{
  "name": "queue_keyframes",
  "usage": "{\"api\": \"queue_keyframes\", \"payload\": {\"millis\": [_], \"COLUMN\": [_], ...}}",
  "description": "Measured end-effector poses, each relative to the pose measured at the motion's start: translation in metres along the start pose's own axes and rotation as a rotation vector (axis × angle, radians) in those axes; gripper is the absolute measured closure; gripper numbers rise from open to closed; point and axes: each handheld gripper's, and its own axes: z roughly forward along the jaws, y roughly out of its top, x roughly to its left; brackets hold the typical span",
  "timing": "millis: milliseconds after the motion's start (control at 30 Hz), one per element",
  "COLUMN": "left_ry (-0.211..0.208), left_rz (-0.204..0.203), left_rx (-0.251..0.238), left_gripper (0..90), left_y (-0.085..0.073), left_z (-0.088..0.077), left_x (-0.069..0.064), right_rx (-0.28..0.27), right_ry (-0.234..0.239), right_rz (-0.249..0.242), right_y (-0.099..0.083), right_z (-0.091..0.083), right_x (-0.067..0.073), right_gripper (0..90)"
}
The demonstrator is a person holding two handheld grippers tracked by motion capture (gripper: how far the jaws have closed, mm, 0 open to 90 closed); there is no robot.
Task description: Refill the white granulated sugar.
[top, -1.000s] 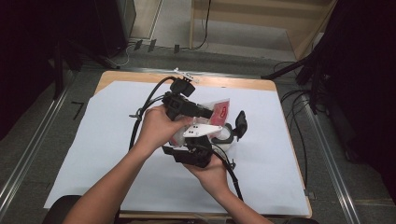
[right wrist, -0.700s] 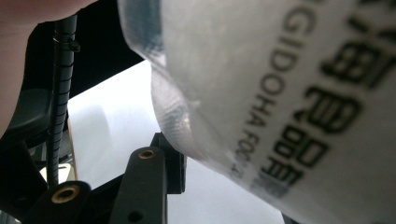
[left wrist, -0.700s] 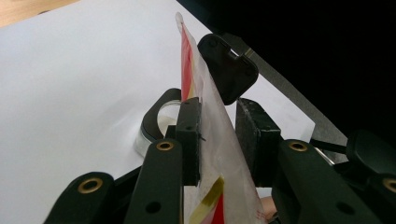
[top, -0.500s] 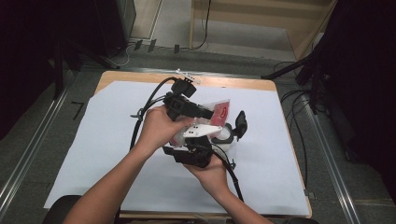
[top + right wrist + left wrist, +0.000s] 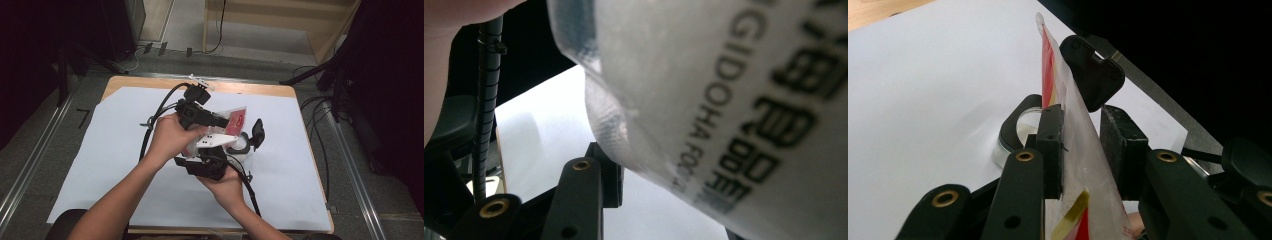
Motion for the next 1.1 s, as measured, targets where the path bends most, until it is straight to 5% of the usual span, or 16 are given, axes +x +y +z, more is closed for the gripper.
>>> {"api": "queue_keyframes", "payload": {"millis": [1100], "left_ry": [0.0], "left_rz": [0.003], "left_rx": [0.0], "left_gripper": [71.7], "left_y": [-0.0008], "left_z": [0.0005], "left_x": [-0.0015], "right_rx": [-0.01], "right_ry": [-0.018], "right_rz": [-0.006], "right_y": [-0.0015], "right_z": [0.0002], "right_x": [0.0023], "right_gripper": [64.2]}}
